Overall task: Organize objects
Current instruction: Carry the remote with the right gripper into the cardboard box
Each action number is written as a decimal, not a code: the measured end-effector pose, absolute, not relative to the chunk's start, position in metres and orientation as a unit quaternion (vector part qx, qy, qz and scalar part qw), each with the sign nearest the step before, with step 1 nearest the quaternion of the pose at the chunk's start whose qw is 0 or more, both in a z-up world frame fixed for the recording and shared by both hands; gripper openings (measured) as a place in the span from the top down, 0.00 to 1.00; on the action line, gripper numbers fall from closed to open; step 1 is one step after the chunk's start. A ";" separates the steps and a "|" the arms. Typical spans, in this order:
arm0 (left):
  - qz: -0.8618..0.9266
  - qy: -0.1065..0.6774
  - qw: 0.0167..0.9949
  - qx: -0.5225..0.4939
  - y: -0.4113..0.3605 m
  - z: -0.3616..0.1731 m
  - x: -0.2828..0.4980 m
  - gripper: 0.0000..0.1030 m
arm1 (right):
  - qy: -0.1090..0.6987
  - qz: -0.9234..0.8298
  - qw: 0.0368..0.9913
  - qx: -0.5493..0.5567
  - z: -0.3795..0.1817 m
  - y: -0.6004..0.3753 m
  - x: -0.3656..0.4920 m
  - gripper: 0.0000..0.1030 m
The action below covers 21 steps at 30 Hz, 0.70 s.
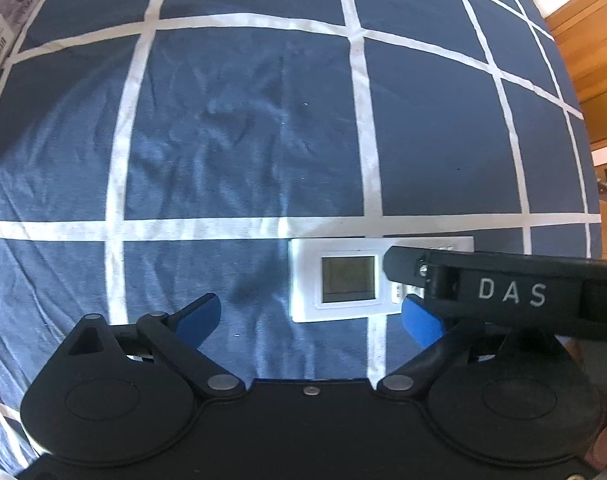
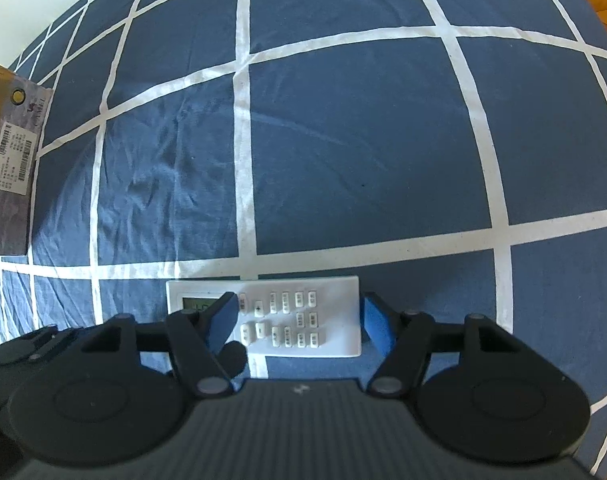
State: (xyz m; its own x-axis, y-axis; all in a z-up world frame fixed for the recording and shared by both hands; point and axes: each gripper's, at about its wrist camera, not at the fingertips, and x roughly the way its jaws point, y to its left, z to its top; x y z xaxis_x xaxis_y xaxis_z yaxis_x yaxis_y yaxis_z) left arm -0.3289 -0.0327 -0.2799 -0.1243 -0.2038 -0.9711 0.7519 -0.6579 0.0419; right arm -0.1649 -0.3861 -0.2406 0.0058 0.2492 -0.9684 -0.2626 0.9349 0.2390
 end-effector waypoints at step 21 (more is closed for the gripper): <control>-0.714 0.238 0.313 0.579 -0.025 -0.282 -0.349 0.32 | 0.680 0.183 0.710 0.004 -0.241 -0.389 -0.165 0.36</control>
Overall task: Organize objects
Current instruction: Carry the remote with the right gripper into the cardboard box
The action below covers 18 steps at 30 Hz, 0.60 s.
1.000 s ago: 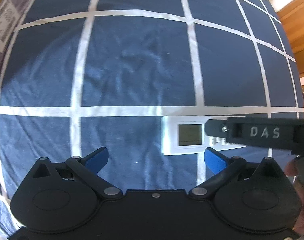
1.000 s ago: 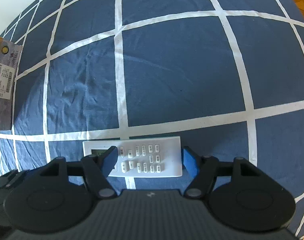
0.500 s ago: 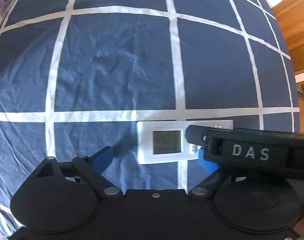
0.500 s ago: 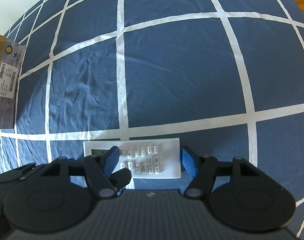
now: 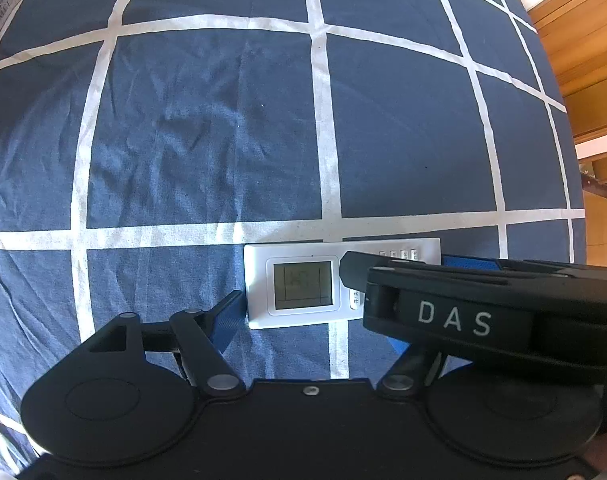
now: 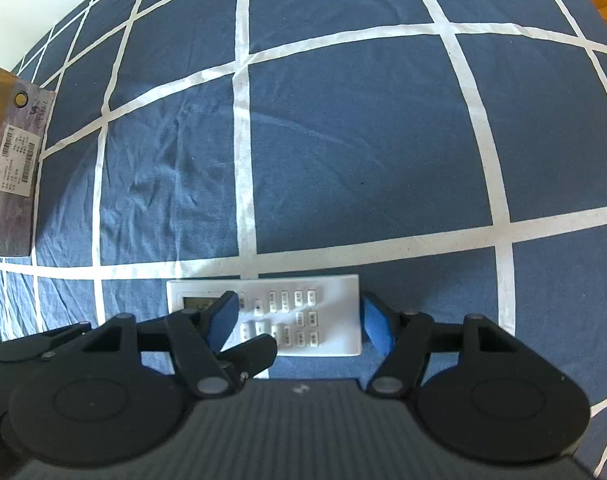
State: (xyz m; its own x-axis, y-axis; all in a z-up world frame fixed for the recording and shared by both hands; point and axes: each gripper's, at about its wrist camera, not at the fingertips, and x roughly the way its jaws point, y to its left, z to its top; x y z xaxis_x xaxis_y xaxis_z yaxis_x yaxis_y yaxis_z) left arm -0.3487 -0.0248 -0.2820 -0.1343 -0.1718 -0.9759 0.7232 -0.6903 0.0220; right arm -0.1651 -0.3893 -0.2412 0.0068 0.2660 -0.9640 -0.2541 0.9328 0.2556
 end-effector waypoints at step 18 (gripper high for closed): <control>-0.726 0.208 0.333 0.565 -0.018 -0.232 -0.338 0.32 | 0.664 0.202 0.719 0.008 -0.207 -0.364 -0.168 0.36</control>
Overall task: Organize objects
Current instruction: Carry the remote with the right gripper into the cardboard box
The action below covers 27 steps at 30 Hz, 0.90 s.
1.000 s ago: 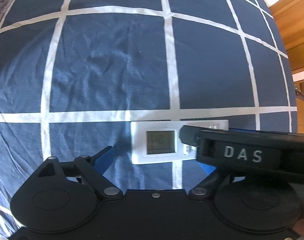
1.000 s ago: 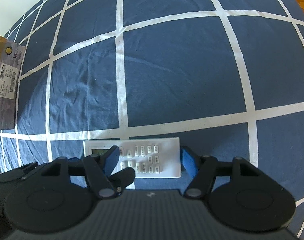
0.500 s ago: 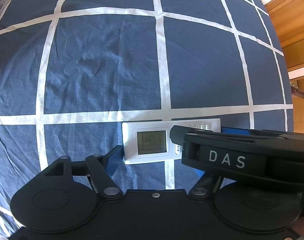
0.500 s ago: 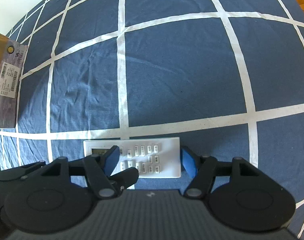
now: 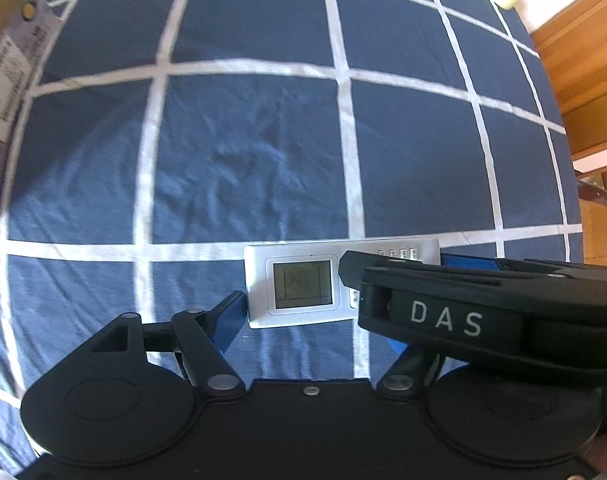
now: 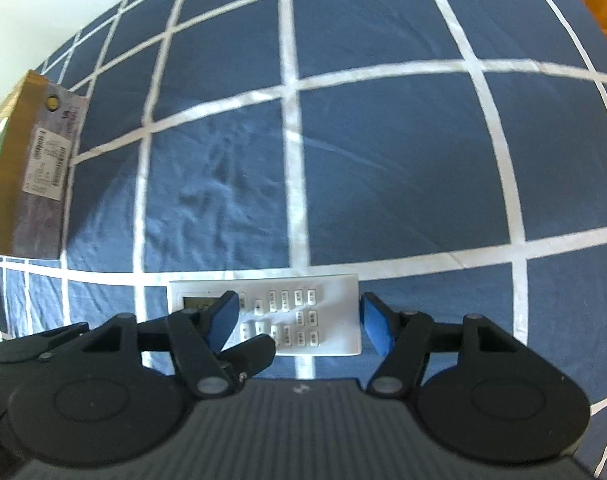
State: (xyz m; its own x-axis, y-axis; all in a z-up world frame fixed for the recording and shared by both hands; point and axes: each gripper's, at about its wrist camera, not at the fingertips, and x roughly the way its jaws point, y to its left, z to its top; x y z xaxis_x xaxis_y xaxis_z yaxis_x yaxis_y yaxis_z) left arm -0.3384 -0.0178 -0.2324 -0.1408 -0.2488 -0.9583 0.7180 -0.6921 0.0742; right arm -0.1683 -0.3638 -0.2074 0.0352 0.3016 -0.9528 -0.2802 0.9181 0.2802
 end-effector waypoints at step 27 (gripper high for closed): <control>-0.764 0.160 0.365 0.508 -0.076 -0.116 -0.256 0.34 | 0.612 0.269 0.744 -0.011 -0.130 -0.211 -0.189 0.36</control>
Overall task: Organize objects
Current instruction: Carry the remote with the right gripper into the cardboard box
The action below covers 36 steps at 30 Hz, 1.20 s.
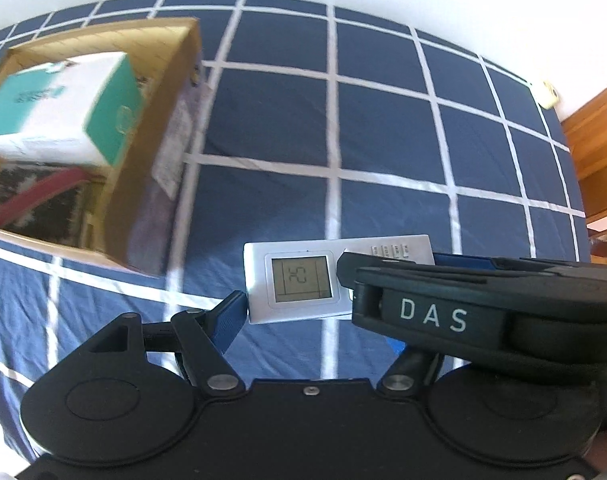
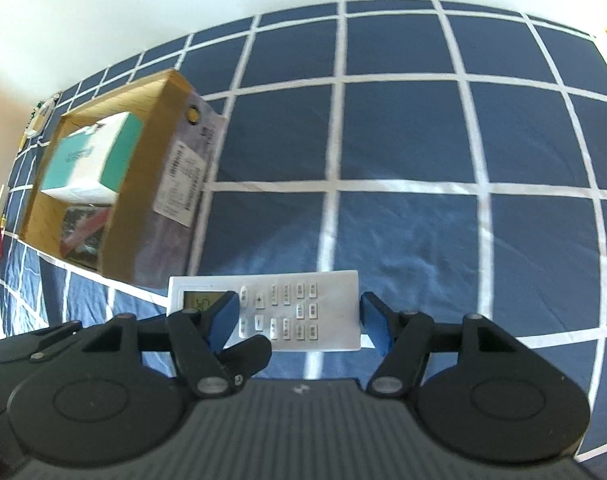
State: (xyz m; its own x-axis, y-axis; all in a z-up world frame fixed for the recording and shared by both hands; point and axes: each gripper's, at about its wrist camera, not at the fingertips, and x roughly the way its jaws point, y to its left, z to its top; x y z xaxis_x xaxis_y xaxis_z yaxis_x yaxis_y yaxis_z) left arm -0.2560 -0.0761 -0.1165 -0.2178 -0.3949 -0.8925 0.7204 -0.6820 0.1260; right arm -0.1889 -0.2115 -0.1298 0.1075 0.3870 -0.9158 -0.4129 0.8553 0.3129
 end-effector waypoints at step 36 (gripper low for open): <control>-0.789 0.102 0.324 0.511 -0.243 -0.006 -0.114 0.34 | 0.586 0.243 0.772 0.031 -0.091 0.048 -0.264 0.36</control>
State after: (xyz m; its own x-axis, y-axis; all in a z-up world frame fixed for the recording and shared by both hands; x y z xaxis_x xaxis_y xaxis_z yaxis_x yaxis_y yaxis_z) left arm -0.1138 -0.2427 -0.0063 -0.2669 -0.4069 -0.8736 0.6163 -0.7690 0.1700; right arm -0.2639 0.0477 -0.0913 0.1950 0.4123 -0.8899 -0.3393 0.8797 0.3332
